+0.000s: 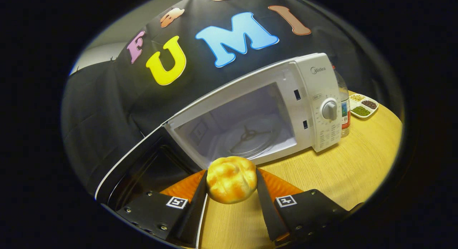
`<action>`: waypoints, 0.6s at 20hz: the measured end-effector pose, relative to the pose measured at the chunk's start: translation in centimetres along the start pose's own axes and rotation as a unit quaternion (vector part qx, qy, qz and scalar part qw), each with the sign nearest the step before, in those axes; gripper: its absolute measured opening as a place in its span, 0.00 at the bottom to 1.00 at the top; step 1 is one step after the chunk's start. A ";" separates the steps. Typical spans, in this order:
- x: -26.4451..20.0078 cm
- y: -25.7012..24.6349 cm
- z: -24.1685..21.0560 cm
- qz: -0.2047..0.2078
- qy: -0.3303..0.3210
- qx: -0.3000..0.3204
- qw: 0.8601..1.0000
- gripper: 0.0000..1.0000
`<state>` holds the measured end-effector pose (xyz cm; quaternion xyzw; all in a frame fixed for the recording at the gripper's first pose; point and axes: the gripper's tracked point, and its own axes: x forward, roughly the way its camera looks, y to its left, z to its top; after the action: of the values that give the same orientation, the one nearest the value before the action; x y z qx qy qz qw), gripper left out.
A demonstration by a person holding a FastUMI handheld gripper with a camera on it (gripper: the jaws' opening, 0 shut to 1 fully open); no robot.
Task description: Open the microwave, put the food inside, and close the microwave door.
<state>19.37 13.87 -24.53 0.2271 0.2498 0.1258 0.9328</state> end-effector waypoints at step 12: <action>10.2 -2.4 2.7 -0.034 -0.025 0.032 0.999 0.74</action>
<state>29.70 14.38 -27.81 0.2513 0.2376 0.0802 0.9348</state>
